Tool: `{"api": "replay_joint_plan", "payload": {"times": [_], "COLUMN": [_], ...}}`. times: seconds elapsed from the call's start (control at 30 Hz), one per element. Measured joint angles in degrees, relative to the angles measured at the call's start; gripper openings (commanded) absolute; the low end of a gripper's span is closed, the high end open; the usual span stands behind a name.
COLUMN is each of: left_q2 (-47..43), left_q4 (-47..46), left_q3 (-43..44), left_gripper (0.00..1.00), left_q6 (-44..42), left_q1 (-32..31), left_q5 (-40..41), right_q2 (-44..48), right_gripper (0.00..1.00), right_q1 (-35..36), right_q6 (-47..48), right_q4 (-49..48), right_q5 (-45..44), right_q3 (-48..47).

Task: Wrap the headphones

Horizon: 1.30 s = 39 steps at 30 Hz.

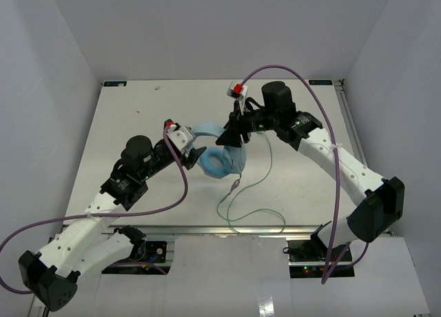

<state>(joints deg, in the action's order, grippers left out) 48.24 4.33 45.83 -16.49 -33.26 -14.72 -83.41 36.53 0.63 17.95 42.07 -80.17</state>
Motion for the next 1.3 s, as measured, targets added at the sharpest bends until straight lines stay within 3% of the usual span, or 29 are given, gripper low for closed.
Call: {"api": "replay_joint_plan", "payload": {"times": [0.2, 0.5, 0.87, 1.07, 1.17, 1.3], "left_q2": [3.90, 8.59, 9.93, 9.68, 9.60, 9.60], "left_q4": [-2.79, -4.90, -6.71, -6.96, -6.97, -6.82], "left_q3": [-0.18, -0.18, -0.21, -0.24, -0.29, -0.49], "left_gripper": [0.79, 0.78, 0.71, 0.64, 0.54, 0.52], "left_q6": [-4.91, -6.25, -6.67, -6.78, -6.78, -6.89], "left_q1": [-6.07, -7.12, -7.19, -7.21, -7.23, -7.41], "left_q5": [7.14, 15.85, 18.58, 18.61, 18.52, 18.42], "right_q2": [-1.01, -0.95, -0.21, -0.23, -0.26, -0.47], "right_gripper": [0.08, 0.08, 0.08, 0.08, 0.08, 0.08], "right_q1": [-0.26, -0.41, -0.41, -0.39, -0.39, -0.39], "right_q6": [-2.81, -3.90, -5.22, -5.71, -6.10, -6.30], "right_q4": [0.25, -1.63, -3.25, -3.36, -3.50, -3.56], "right_q5": [0.29, 1.23, 4.08, 5.02, 5.37, 5.70], "right_q3": [0.01, 0.78, 2.31, 2.39, 2.40, 2.41]}}
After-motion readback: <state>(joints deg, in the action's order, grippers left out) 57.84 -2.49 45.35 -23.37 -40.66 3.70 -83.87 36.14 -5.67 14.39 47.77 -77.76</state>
